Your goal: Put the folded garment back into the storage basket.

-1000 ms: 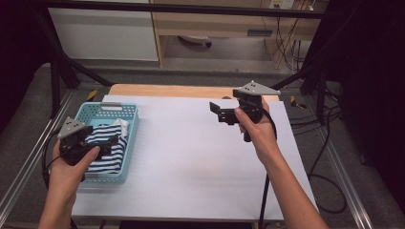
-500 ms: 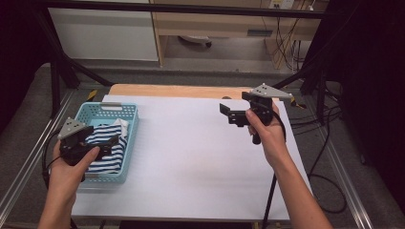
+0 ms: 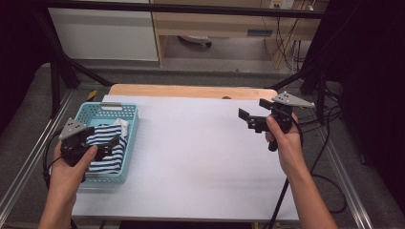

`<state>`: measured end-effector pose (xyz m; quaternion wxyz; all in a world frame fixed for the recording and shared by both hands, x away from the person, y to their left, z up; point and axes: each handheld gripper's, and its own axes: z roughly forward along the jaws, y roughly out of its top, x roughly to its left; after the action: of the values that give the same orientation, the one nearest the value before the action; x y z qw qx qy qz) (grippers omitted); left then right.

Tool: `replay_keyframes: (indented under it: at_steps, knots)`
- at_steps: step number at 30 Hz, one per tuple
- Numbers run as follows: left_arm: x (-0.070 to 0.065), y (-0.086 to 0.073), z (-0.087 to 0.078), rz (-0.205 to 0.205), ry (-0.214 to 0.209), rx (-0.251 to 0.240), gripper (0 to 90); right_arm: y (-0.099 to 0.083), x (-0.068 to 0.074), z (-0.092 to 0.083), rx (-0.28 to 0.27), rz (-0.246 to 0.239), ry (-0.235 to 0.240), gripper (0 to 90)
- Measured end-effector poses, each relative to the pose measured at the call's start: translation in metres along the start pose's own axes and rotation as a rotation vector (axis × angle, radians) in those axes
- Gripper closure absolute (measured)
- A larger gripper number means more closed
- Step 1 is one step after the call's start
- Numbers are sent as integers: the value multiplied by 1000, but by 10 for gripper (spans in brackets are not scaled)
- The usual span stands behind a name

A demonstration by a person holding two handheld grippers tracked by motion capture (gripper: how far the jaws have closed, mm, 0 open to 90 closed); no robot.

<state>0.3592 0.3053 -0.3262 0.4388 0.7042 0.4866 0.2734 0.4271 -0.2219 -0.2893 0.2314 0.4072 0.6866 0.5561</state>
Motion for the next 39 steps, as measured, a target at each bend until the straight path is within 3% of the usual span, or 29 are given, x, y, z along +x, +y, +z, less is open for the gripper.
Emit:
replay_keyframes:
  at_steps: [11,22,27,39]
  knots:
    - [-2,-1,1,8,-24,-10,53,-20,-19,-21,-11,42,-28,53]
    - [-2,-6,1,8,-29,1,53,-46,-25,-38,-8,68,-42,56]
    - [-1,-9,1,9,-41,-4,53,-62,-26,-44,15,50,-47,67]
    - [-3,-13,1,12,-46,7,53,-108,-29,-56,32,79,-63,66]
